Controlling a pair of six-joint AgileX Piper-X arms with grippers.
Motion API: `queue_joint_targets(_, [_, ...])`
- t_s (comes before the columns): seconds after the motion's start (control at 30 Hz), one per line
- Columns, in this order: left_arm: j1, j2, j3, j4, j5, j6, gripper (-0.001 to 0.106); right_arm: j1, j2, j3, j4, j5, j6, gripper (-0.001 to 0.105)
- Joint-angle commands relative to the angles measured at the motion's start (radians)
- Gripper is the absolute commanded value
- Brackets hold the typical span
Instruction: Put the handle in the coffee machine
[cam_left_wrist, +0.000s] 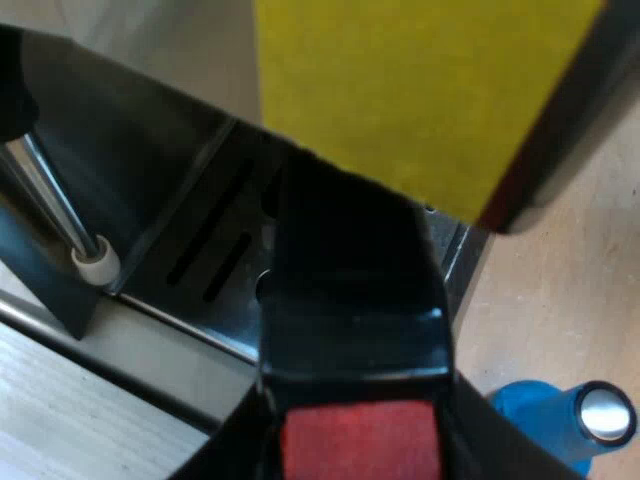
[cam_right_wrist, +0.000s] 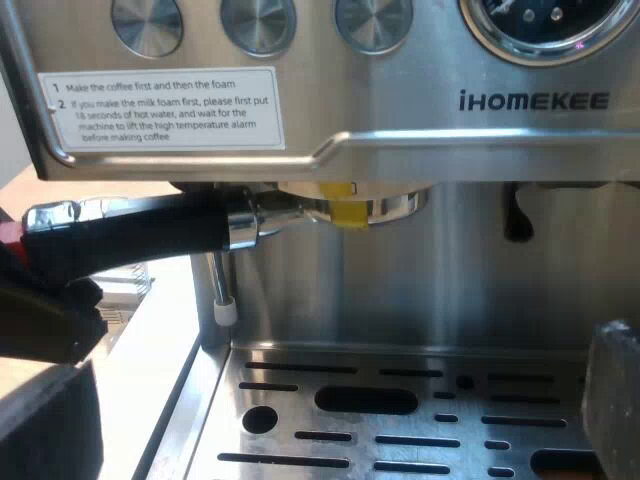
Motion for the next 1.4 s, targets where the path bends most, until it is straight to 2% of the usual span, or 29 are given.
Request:
queue_joint_targets(0.03, [0.000, -0.075, -0.050, -0.133, 0.232, -0.045, 0.000, -0.006, -0.004, -0.003, 0.001, -0.005, -0.009, 0.105])
queue_joint_targets(0.1, [0.000, -0.084, -0.050, -0.131, 0.232, -0.045, 0.000, -0.011, -0.004, -0.003, 0.001, -0.005, -0.009, 0.104])
queue_joint_targets(0.13, [0.000, -0.087, -0.050, -0.132, 0.232, -0.045, 0.000, -0.021, -0.004, -0.003, 0.001, -0.017, -0.009, 0.100])
queue_joint_targets(0.23, [0.000, -0.086, -0.050, -0.132, 0.232, -0.045, 0.000, -0.047, -0.004, -0.003, 0.009, -0.050, -0.009, 0.081])
queue_joint_targets(0.27, [0.000, -0.086, -0.050, -0.132, 0.232, -0.045, 0.000, -0.060, -0.004, -0.003, 0.014, -0.063, -0.009, 0.070])
queue_joint_targets(0.3, [0.000, -0.086, -0.050, -0.132, 0.232, -0.045, 0.000, -0.065, -0.004, -0.003, 0.018, -0.071, -0.009, 0.066])
queue_joint_targets(0.4, [0.000, -0.086, -0.050, -0.132, 0.232, -0.045, 0.000, -0.106, 0.010, -0.003, 0.016, -0.104, -0.009, 0.045])
queue_joint_targets(0.43, [0.000, -0.086, -0.050, -0.132, 0.232, -0.045, 0.000, -0.122, 0.016, -0.003, 0.016, -0.122, -0.009, 0.041])
queue_joint_targets(0.77, [0.000, -0.086, -0.050, -0.132, 0.232, -0.045, 0.000, -0.193, 0.101, -0.003, -0.058, -0.200, -0.009, 0.039])
queue_joint_targets(0.87, [0.000, -0.086, -0.050, -0.132, 0.232, -0.045, 0.000, -0.213, 0.191, -0.003, -0.213, -0.206, -0.009, 0.038])
queue_joint_targets(1.07, [0.000, -0.086, -0.050, -0.132, 0.232, -0.045, 0.000, -0.216, 0.299, -0.003, -0.398, -0.206, 0.001, 0.039])
queue_joint_targets(1.4, [0.000, -0.086, -0.050, -0.131, 0.232, -0.045, 0.000, -0.210, 0.325, -0.005, -0.402, -0.207, -0.001, 0.039])
